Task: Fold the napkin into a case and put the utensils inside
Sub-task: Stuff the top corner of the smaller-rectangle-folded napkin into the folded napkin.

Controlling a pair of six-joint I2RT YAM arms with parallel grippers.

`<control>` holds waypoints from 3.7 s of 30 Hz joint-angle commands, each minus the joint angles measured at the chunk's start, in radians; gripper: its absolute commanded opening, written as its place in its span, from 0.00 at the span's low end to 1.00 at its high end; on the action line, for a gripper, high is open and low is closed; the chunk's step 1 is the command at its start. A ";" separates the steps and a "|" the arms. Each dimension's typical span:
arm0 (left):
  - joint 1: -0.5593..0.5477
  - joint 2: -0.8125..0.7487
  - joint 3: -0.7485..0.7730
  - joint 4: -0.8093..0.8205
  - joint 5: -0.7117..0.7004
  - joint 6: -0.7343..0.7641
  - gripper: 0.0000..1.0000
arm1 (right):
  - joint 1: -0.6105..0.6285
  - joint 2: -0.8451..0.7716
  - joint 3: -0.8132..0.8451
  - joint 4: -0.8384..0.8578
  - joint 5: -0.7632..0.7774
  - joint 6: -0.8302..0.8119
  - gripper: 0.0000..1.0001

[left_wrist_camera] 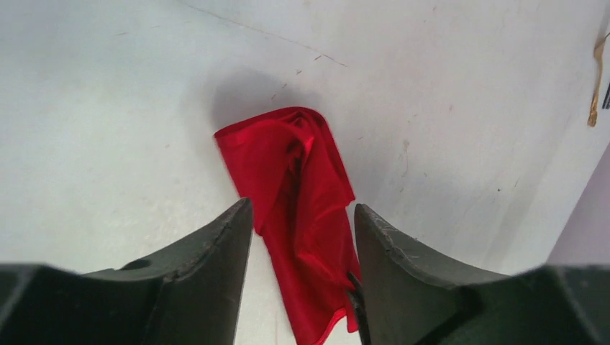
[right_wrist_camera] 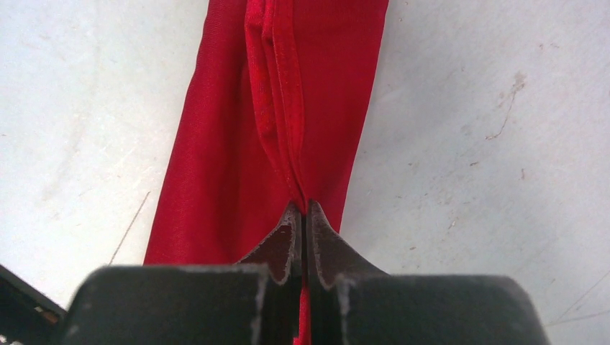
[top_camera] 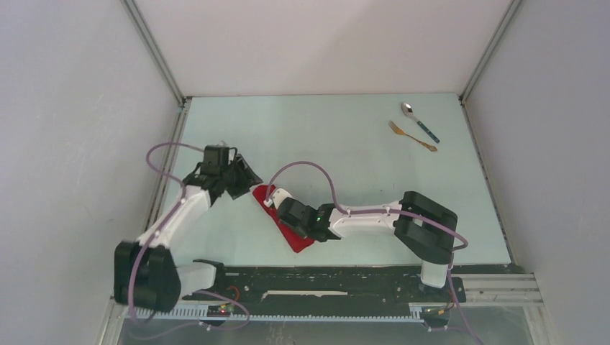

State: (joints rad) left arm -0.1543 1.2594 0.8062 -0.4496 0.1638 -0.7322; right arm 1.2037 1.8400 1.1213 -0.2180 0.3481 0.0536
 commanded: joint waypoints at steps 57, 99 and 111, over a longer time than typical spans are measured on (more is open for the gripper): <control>-0.161 -0.024 -0.031 -0.018 -0.049 0.118 0.64 | -0.085 0.093 0.161 -0.093 -0.315 0.388 0.06; -0.190 -0.047 -0.130 0.117 -0.158 0.035 0.61 | -0.109 0.067 0.078 0.014 -0.406 0.437 0.06; -0.209 -0.121 -0.226 0.225 -0.200 0.034 0.64 | -0.111 0.068 0.079 0.028 -0.426 0.442 0.06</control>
State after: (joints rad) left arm -0.3519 1.1236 0.5903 -0.2989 -0.0170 -0.6823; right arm 1.0897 1.9335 1.2091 -0.2008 -0.0628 0.5114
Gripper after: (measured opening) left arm 0.647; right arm 0.066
